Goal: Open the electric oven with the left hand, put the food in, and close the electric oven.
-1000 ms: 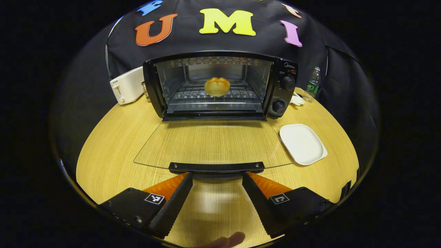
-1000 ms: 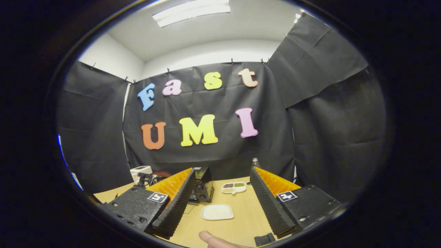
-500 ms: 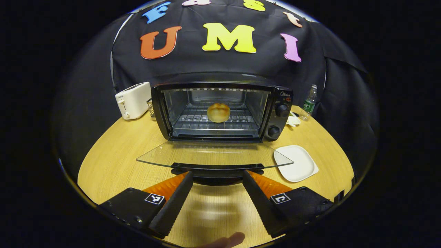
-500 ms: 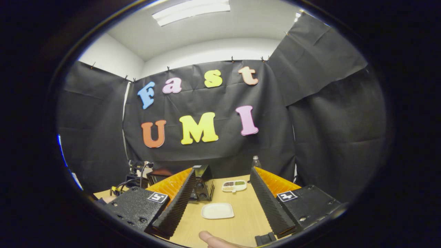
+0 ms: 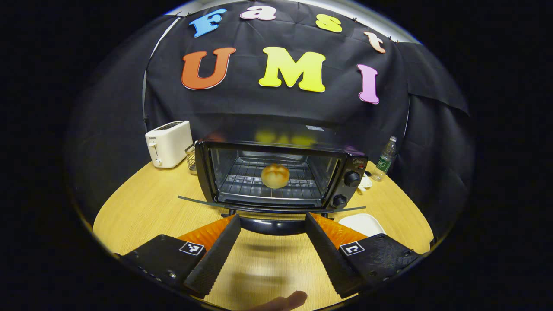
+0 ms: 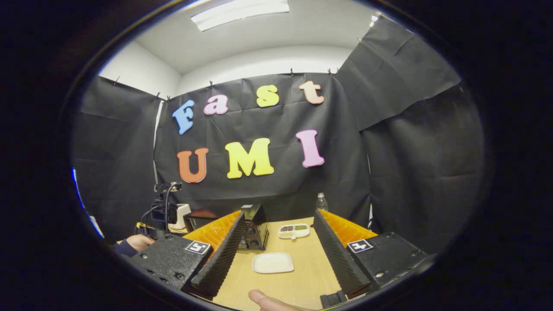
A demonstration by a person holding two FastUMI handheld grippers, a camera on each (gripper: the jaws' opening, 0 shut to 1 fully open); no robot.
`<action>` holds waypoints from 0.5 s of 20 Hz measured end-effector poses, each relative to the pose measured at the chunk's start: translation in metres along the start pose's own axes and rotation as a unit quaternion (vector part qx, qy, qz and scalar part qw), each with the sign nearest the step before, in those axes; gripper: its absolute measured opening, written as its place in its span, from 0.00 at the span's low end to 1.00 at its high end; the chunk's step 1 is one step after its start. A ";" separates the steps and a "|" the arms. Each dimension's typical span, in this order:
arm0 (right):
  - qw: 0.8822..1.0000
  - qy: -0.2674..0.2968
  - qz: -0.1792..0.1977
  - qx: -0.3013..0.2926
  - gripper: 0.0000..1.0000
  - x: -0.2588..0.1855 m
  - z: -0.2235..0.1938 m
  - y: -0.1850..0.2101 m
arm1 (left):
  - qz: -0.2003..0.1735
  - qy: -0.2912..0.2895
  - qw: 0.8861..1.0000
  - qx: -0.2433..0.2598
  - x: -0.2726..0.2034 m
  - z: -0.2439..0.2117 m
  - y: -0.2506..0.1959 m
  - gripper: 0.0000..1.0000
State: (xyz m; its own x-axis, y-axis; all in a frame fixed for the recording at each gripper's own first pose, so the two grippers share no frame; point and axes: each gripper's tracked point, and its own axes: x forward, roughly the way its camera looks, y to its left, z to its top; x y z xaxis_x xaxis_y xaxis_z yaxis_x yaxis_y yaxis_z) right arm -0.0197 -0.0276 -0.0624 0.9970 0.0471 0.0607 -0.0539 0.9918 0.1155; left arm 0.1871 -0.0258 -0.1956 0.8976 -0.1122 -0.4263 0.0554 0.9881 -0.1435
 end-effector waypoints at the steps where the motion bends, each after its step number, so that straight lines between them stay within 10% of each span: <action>1: 1.000 0.001 -0.001 0.001 0.96 0.001 -0.001 -0.001 | -0.004 -0.011 1.000 -0.007 0.005 0.006 0.003 0.98; 10: 1.000 0.005 -0.015 -0.001 0.96 0.003 -0.003 -0.007 | -0.014 -0.057 0.998 -0.036 0.016 0.045 0.014 0.95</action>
State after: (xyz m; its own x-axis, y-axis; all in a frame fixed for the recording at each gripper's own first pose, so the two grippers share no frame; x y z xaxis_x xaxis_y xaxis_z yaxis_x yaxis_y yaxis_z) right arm -0.0161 -0.0341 -0.0661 0.9987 0.0183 0.0482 -0.0238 0.9930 0.1159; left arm 0.2223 -0.0092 -0.1644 0.9401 -0.1234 -0.3177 0.0537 0.9741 -0.2196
